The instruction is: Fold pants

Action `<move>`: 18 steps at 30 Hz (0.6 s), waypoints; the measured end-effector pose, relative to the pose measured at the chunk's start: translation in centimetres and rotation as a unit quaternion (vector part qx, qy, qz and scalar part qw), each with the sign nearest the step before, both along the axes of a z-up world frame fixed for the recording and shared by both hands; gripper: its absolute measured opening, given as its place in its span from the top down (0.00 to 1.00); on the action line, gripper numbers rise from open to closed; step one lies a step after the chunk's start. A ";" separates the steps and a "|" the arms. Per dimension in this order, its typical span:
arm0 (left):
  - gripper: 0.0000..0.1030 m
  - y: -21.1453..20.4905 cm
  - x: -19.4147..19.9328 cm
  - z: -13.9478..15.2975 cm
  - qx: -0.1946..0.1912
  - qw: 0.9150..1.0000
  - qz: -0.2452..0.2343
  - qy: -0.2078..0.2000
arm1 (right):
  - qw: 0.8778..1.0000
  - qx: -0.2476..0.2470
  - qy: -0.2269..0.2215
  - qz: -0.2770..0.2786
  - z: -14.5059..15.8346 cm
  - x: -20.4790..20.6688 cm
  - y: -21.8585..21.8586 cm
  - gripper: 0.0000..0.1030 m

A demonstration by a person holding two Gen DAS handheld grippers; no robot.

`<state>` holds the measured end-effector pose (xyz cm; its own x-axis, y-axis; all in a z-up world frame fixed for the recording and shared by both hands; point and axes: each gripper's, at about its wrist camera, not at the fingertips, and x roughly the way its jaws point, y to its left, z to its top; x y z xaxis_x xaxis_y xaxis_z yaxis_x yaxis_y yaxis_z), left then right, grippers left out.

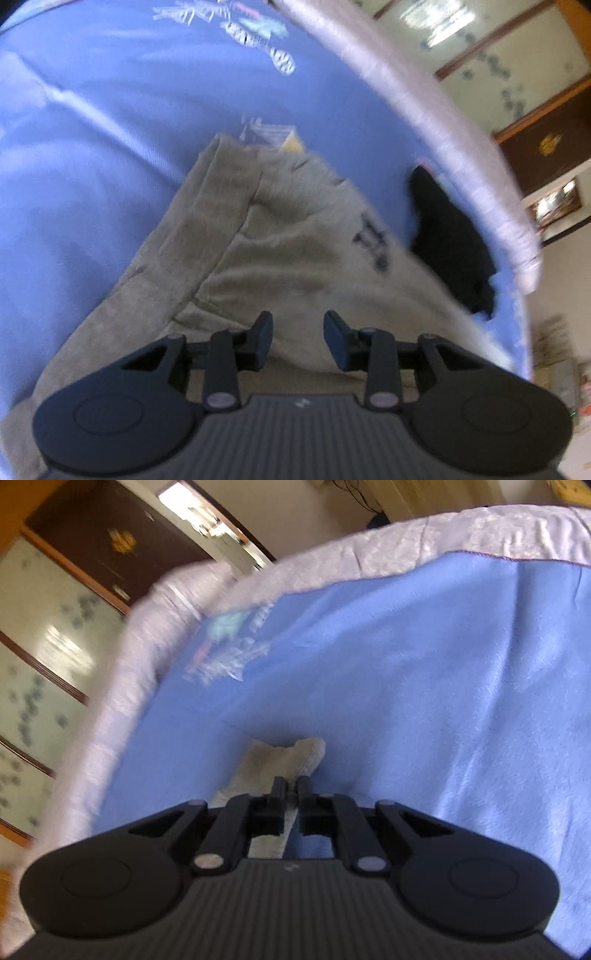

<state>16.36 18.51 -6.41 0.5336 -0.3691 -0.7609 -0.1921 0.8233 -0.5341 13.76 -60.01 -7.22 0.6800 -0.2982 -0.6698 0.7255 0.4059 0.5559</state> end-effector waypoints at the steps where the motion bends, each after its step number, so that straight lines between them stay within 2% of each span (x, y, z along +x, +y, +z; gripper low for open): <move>1: 0.72 -0.3 0.7 -1.1 0.030 0.999 0.005 0.019 | 0.999 0.000 0.037 0.005 -0.6 0.6 0.0 0.88; 3: 0.72 -0.2 1.0 -1.9 0.025 0.999 0.017 0.022 | 1.000 0.016 0.023 -0.001 -0.8 -0.7 -0.1 0.82; 5: 0.69 0.1 0.8 -1.2 0.006 1.000 0.010 0.019 | 0.999 0.044 -0.004 -0.016 0.0 -2.8 -0.2 0.62; 8: 0.65 1.1 -1.2 1.1 -0.010 1.000 -0.001 -0.010 | 0.999 0.036 -0.038 0.005 2.5 -6.7 1.1 0.62; 13: 0.55 4.6 -7.1 4.9 -0.027 0.998 0.010 -0.054 | 0.991 0.053 -0.064 0.104 5.2 -12.9 5.1 0.60; 18: 0.48 6.7 -13.0 5.9 -0.053 0.997 0.025 -0.049 | 0.982 0.064 -0.064 0.166 5.5 -17.7 9.5 0.58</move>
<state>3.33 25.19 -0.49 0.6233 -0.4152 -0.6626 -0.1739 0.7526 -0.6351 -3.92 -50.48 -1.68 0.8070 0.0357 -0.5895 0.4855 0.5283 0.6965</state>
